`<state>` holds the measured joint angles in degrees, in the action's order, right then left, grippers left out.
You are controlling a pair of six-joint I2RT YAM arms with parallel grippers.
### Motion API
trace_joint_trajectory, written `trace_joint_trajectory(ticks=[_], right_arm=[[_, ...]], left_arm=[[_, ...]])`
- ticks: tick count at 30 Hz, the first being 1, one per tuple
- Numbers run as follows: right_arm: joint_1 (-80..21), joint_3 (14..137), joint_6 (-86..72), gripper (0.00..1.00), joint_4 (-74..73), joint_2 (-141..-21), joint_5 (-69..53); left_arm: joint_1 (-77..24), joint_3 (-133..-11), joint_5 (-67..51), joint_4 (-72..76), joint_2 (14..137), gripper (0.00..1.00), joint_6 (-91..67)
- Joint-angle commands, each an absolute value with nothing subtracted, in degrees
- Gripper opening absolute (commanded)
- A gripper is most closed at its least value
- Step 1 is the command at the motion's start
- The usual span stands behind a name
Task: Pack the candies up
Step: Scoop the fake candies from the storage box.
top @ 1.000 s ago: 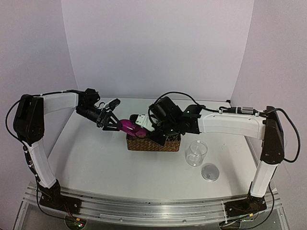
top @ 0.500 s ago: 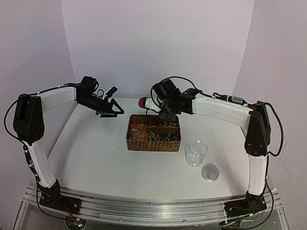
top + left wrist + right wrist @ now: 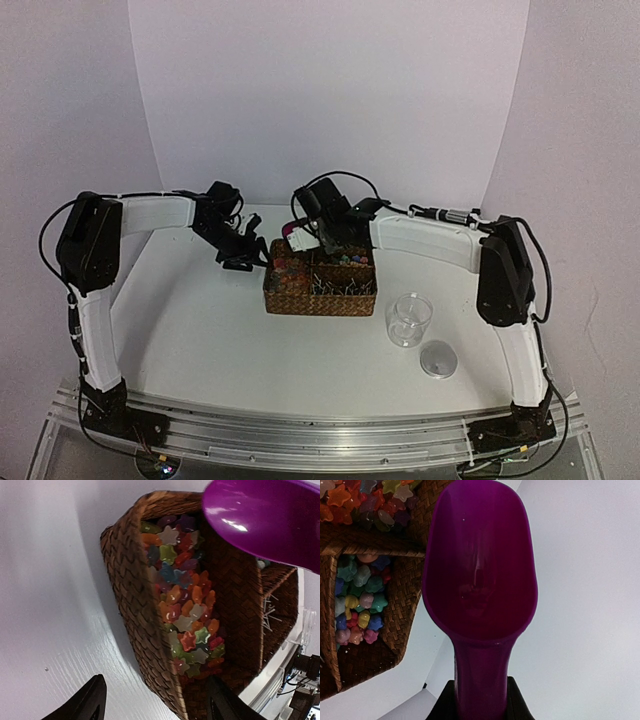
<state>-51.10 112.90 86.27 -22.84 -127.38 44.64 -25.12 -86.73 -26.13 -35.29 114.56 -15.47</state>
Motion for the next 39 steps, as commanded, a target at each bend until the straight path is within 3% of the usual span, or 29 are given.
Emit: trace_joint_trajectory(ticks=[1,15,26,33,39], right_arm=[[-52.1,116.3,95.5,0.00,-19.4,-128.9,44.1],[-52.5,120.0,104.5,0.00,-19.7,-135.4,35.8],[-55.5,117.5,106.5,0.00,-29.4,-134.8,26.3],[-56.0,117.0,103.8,0.00,-33.9,-133.0,24.1],[-55.9,119.9,104.2,0.00,-29.9,-132.5,31.9]], left_arm=[[-26.4,-90.5,-21.2,-33.0,116.6,0.65,-18.6],[-27.3,-88.4,-22.7,-31.6,117.5,0.40,-23.0],[-27.5,-86.8,-26.7,-29.6,119.6,0.19,-27.3],[-27.4,-87.9,-25.8,-30.2,120.0,0.01,-29.1],[-27.4,-88.8,-24.0,-31.5,120.4,0.00,-27.3]])
